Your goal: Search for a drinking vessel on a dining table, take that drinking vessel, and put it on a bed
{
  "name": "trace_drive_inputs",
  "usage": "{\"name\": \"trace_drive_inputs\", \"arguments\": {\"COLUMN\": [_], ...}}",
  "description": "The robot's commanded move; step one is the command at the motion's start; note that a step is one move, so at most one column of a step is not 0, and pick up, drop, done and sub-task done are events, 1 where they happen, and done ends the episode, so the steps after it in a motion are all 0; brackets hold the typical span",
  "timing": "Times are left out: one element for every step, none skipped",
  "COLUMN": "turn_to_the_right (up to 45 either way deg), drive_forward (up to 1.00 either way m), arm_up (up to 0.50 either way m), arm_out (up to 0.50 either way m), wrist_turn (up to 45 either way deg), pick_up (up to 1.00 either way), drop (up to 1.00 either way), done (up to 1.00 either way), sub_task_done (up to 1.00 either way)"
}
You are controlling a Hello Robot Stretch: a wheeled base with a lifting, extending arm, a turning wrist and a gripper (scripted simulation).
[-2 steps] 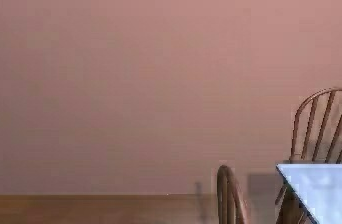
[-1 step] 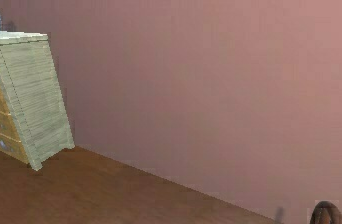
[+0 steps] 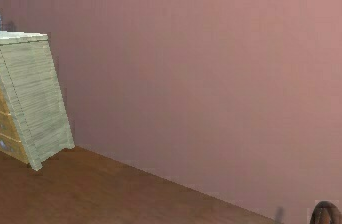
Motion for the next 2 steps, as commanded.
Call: {"name": "trace_drive_inputs", "arguments": {"turn_to_the_right": [0.0, 0.0], "drive_forward": [0.00, 0.00], "arm_up": [0.36, 0.00], "arm_out": [0.00, 0.38], "wrist_turn": [0.0, 0.0], "pick_up": [0.00, 0.00], "drop": [0.00, 0.00], "done": [0.00, 0.00], "sub_task_done": [0.00, 0.00]}}
